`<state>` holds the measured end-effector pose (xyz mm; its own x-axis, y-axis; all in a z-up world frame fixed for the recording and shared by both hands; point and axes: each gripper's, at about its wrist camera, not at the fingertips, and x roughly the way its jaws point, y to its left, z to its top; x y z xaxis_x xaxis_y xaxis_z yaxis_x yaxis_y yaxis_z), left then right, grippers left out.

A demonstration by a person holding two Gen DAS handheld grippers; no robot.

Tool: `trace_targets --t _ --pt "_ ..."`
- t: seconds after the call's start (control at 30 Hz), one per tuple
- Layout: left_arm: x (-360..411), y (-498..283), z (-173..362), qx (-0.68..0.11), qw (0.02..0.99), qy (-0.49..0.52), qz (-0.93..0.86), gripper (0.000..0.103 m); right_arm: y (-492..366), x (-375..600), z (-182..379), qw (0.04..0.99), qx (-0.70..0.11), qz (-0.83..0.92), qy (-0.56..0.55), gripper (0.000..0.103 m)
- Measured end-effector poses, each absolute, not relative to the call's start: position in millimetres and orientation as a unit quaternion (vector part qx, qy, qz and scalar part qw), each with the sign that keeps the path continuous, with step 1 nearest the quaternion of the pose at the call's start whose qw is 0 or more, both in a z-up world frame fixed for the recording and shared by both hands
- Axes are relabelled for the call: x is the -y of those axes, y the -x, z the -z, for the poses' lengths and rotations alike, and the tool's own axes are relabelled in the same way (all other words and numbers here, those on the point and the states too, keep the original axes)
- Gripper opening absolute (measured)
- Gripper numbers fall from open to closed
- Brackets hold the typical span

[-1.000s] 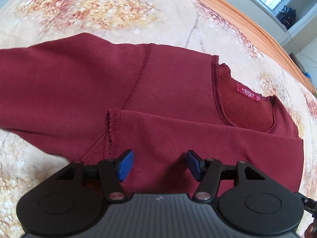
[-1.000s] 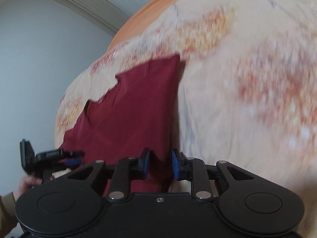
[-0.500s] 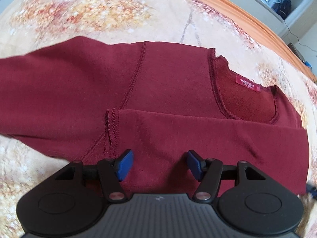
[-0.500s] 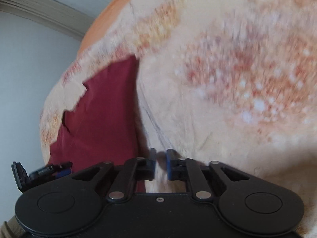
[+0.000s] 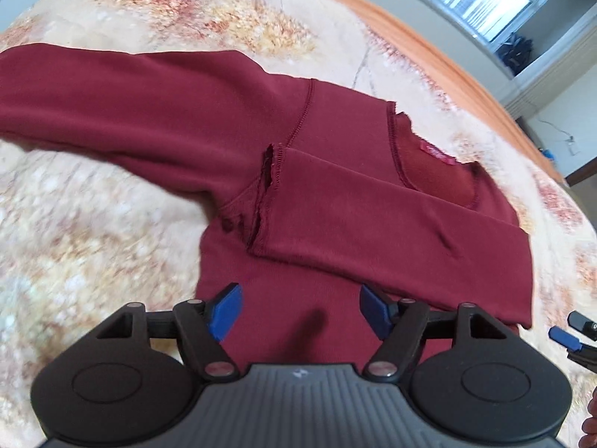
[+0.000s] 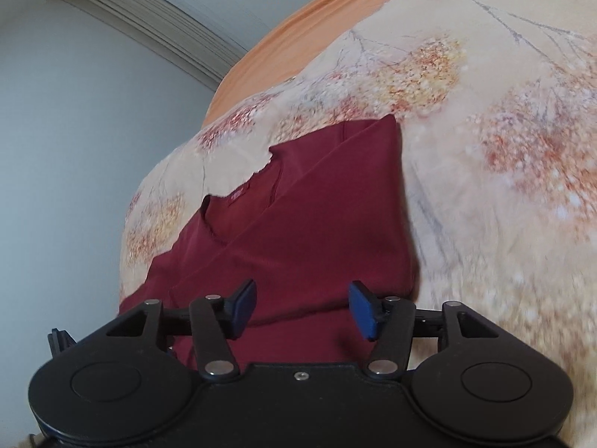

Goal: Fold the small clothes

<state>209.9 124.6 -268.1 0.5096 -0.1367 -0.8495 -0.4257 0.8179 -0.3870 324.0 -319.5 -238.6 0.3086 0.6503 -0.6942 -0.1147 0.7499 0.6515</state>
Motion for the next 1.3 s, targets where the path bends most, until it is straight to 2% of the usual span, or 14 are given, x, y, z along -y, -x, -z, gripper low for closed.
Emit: trace_targets --t 0.07,0.2,0.3,0.43,0.77,0.97,1.17,1.3 --pt "-134.0 -197.9 264.8 -0.482 0.818 0.303 -0.088 0.074 -305.9 318.8 227.6 0.772 -0.535 -0.237 -0.251 0.064" --pt "-161.2 -173.3 257.3 -0.459 0.813 0.343 -0.103 0.090 -270.8 317.1 197.3 0.779 -0.526 -0.231 -0.252 0.067" --pt "-186.9 -154.9 250.1 -0.446 0.802 0.376 -0.131 0.090 -252.4 310.7 172.5 0.787 -0.515 -0.245 -0.234 0.071" --pt "-216.8 -128.8 231.9 -0.411 0.787 0.412 -0.204 0.090 -238.3 303.2 151.5 0.790 -0.497 -0.284 -0.220 0.082" --pt "-324.8 -71.9 179.5 -0.319 0.790 0.439 -0.284 0.090 -228.1 274.6 125.5 0.784 -0.485 -0.318 -0.222 0.081" --pt "-411.5 -62.2 220.7 -0.276 0.781 0.472 -0.301 0.090 -224.8 210.7 108.5 0.803 -0.481 -0.292 -0.198 0.081" --pt "-465.6 -71.7 274.9 -0.271 0.789 0.477 -0.275 0.074 -210.8 138.3 115.0 0.793 -0.490 -0.265 -0.249 0.080" --pt "-483.5 -79.3 300.2 -0.271 0.785 0.494 -0.259 0.066 -212.1 91.0 115.4 0.787 -0.506 -0.270 -0.227 0.079"
